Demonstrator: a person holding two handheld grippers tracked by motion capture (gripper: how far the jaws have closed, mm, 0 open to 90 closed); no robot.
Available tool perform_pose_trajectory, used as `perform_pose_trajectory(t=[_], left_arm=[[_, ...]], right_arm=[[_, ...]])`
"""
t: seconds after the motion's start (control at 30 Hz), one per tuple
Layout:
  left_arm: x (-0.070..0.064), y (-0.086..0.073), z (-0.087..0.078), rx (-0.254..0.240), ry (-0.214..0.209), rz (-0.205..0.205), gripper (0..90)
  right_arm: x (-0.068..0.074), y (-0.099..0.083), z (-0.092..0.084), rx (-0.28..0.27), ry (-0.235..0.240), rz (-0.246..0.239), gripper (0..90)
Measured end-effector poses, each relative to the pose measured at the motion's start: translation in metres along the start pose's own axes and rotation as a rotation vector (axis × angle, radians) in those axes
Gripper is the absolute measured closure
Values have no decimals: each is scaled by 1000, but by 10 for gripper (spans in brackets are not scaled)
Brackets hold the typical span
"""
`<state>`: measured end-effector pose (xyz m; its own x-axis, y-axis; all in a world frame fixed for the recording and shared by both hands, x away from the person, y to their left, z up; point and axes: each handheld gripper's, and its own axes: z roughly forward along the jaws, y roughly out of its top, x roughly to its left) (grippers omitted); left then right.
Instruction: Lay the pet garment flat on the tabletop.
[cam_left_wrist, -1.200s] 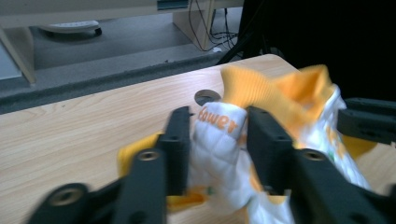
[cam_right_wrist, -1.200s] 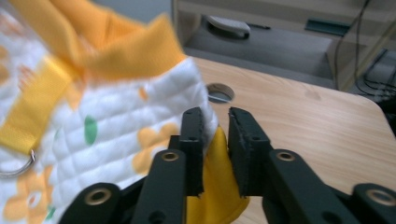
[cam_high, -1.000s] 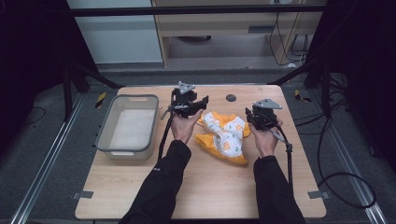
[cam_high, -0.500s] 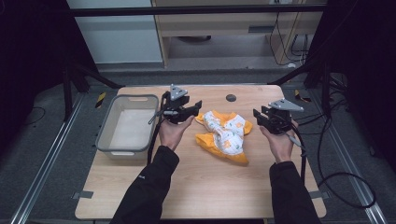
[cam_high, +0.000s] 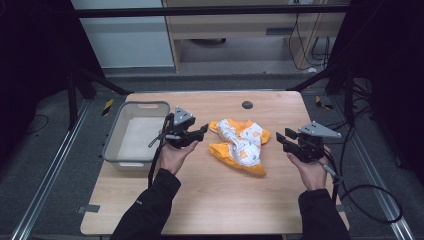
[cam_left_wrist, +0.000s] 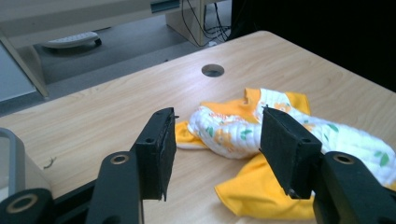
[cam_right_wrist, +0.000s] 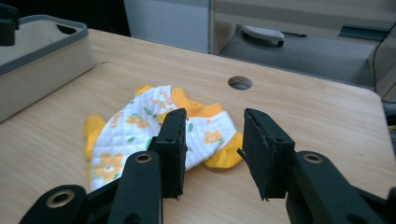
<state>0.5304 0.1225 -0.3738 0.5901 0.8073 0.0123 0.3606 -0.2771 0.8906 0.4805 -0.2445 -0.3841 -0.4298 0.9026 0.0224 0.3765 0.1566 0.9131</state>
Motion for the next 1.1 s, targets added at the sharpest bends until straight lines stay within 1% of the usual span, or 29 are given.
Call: perform_pose_trajectory(t=[0.1, 0.13, 0.23, 0.3, 0.4, 0.5, 0.63, 0.7, 0.77, 0.8, 0.87, 1.03, 1.1], left_arm=[[-1, -4, -1, 8, -4, 7, 445], [-1, -9, -1, 18, -8, 14, 445], [-1, -12, -1, 25, -12, 13, 443], [-2, -19, 0, 38, -18, 15, 442], [-5, -25, 3, 46, -26, 13, 445], [-8, -33, 9, 63, -34, 16, 448], [-13, -42, 20, 91, -42, 25, 449], [-16, -46, 26, 93, -48, 20, 450], [-17, -48, 28, 97, -51, 23, 450], [-19, -52, 32, 105, -51, 30, 450], [-19, -55, 36, 114, -52, 39, 448], [-18, -60, 43, 134, -47, 36, 449], [-15, -62, 50, 141, -36, 35, 451]], right_arm=[[3, -6, -3, 3, 17, 0, 591], [4, -9, -4, 3, 25, 5, 590], [6, -15, -7, 7, 38, 6, 586], [7, -20, -9, 12, 48, 11, 582], [8, -28, -11, 17, 60, 15, 581], [11, -36, -13, 31, 73, 10, 577], [14, -49, -13, 52, 91, -6, 567], [16, -54, -12, 64, 98, -8, 558], [18, -59, -10, 78, 108, -14, 548], [19, -61, -9, 86, 110, -16, 543], [21, -65, -7, 98, 117, -20, 542], [25, -68, -5, 108, 135, -29, 542], [28, -73, -2, 124, 143, -32, 547]])
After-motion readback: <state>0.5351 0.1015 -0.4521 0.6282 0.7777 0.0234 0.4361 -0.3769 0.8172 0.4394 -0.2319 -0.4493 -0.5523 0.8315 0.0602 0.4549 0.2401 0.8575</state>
